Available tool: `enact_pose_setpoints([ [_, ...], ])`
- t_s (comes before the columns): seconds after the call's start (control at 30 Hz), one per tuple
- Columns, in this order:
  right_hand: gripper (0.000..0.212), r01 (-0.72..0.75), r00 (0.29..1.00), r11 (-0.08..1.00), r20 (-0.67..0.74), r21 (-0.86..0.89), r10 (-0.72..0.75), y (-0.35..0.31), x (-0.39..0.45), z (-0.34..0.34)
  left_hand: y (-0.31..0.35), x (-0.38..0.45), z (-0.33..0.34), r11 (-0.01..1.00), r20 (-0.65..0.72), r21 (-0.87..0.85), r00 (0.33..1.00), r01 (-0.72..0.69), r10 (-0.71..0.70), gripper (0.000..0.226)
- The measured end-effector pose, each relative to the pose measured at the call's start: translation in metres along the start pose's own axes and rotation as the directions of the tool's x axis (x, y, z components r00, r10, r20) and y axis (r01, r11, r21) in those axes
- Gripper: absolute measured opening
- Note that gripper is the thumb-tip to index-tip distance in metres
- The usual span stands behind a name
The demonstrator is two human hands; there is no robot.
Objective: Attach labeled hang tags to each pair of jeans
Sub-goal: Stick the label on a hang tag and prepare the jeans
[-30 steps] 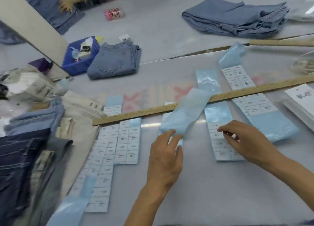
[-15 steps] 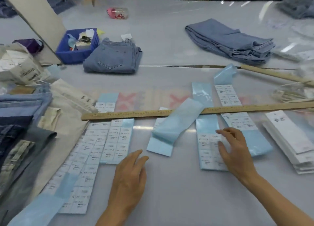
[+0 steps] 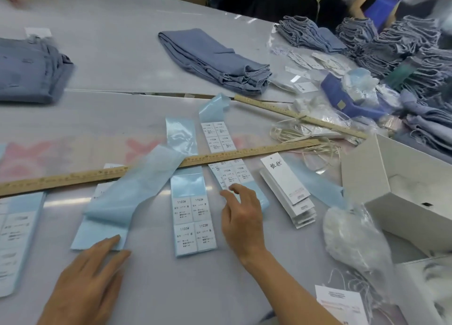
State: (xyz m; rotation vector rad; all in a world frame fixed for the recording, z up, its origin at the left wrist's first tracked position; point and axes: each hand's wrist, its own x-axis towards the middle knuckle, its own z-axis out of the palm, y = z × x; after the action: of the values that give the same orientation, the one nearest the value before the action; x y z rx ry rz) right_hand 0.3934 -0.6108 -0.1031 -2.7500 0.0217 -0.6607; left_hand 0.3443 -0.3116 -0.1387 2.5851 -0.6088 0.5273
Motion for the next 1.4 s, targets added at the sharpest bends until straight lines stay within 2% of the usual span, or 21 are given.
enact_pose_setpoints([
  [0.07, 0.037, -0.043, 0.998, 0.995, 0.036, -0.085, 0.046, 0.01, -0.007, -0.003, 0.005, -0.001, 0.002, 1.0, -0.026, 0.025, 1.0, -0.012, 0.013, 0.035],
  [0.13, 0.045, -0.143, 0.976, 0.98, 0.145, -0.14, 0.163, 0.02, -0.013, -0.004, 0.013, 0.004, 0.004, 1.0, -0.02, -0.008, 1.0, -0.023, 0.023, 0.036],
  [0.23, 0.065, -0.392, 0.878, 0.915, 0.26, -0.093, 0.402, 0.037, -0.009, -0.008, 0.031, 0.018, 0.011, 0.995, 0.017, -0.044, 0.996, -0.088, 0.088, 0.04],
  [0.3, 0.078, -0.452, 0.837, 0.888, 0.307, -0.078, 0.453, 0.044, -0.004, -0.008, 0.044, 0.032, 0.02, 0.988, 0.038, -0.07, 0.989, -0.137, 0.14, 0.039],
  [0.4, 0.079, -0.375, 0.839, 0.916, 0.367, -0.145, 0.402, 0.045, -0.005, -0.004, 0.065, 0.051, 0.033, 0.981, 0.124, -0.091, 0.975, -0.171, 0.182, 0.039],
  [0.53, 0.067, -0.297, 0.886, 0.946, 0.332, -0.134, 0.325, 0.038, -0.014, 0.0, 0.076, 0.061, 0.049, 0.983, 0.278, -0.013, 0.944, -0.183, 0.18, 0.049],
  [0.67, 0.075, -0.268, 0.884, 0.944, 0.341, -0.191, 0.32, 0.031, -0.018, -0.001, 0.074, 0.057, 0.059, 0.988, 0.335, 0.022, 0.932, -0.15, 0.134, 0.065],
  [0.77, 0.068, -0.262, 0.892, 0.944, 0.322, -0.198, 0.315, 0.025, -0.018, -0.003, 0.071, 0.052, 0.063, 0.994, 0.33, -0.027, 0.937, -0.11, 0.113, 0.066],
  [0.9, 0.062, -0.236, 0.875, 0.942, 0.369, -0.24, 0.313, 0.02, -0.017, -0.005, 0.069, 0.047, 0.066, 0.993, 0.28, -0.061, 0.953, -0.103, 0.117, 0.058],
  [1.0, 0.062, -0.263, 0.856, 0.935, 0.391, -0.237, 0.34, 0.016, -0.015, -0.01, 0.069, 0.048, 0.058, 0.99, 0.168, -0.098, 0.978, -0.105, 0.12, 0.045],
  [1.07, 0.065, -0.316, 0.853, 0.929, 0.372, -0.191, 0.366, 0.011, -0.01, -0.017, 0.065, 0.054, 0.046, 0.991, 0.055, -0.133, 0.998, -0.029, 0.036, 0.041],
  [1.13, 0.067, -0.339, 0.874, 0.927, 0.311, -0.162, 0.374, 0.003, -0.004, -0.023, 0.05, 0.063, 0.028, 0.959, -0.057, -0.185, 0.972, 0.213, -0.227, 0.041],
  [1.2, 0.06, -0.296, 0.922, 0.951, 0.23, -0.093, 0.31, -0.009, 0.002, -0.028, 0.022, 0.073, 0.008, 0.811, -0.124, -0.286, 0.82, 0.51, -0.559, 0.046],
  [1.27, 0.041, -0.216, 0.962, 0.976, 0.181, 0.034, 0.206, -0.024, 0.009, -0.027, -0.01, 0.084, -0.007, 0.659, -0.033, -0.319, 0.686, 0.682, -0.727, 0.049],
  [1.3, 0.032, -0.21, 0.958, 0.972, 0.22, 0.108, 0.183, -0.034, 0.012, -0.026, -0.023, 0.089, -0.011, 0.624, 0.066, -0.27, 0.66, 0.733, -0.748, 0.052],
  [1.33, 0.025, -0.24, 0.935, 0.956, 0.305, 0.17, 0.18, -0.045, 0.016, -0.024, -0.032, 0.091, -0.014, 0.621, 0.16, -0.203, 0.651, 0.757, -0.742, 0.056],
  [1.4, 0.013, -0.378, 0.824, 0.892, 0.53, 0.248, 0.202, -0.068, 0.021, -0.016, -0.04, 0.089, -0.015, 0.622, 0.277, -0.161, 0.64, 0.767, -0.717, 0.058],
])
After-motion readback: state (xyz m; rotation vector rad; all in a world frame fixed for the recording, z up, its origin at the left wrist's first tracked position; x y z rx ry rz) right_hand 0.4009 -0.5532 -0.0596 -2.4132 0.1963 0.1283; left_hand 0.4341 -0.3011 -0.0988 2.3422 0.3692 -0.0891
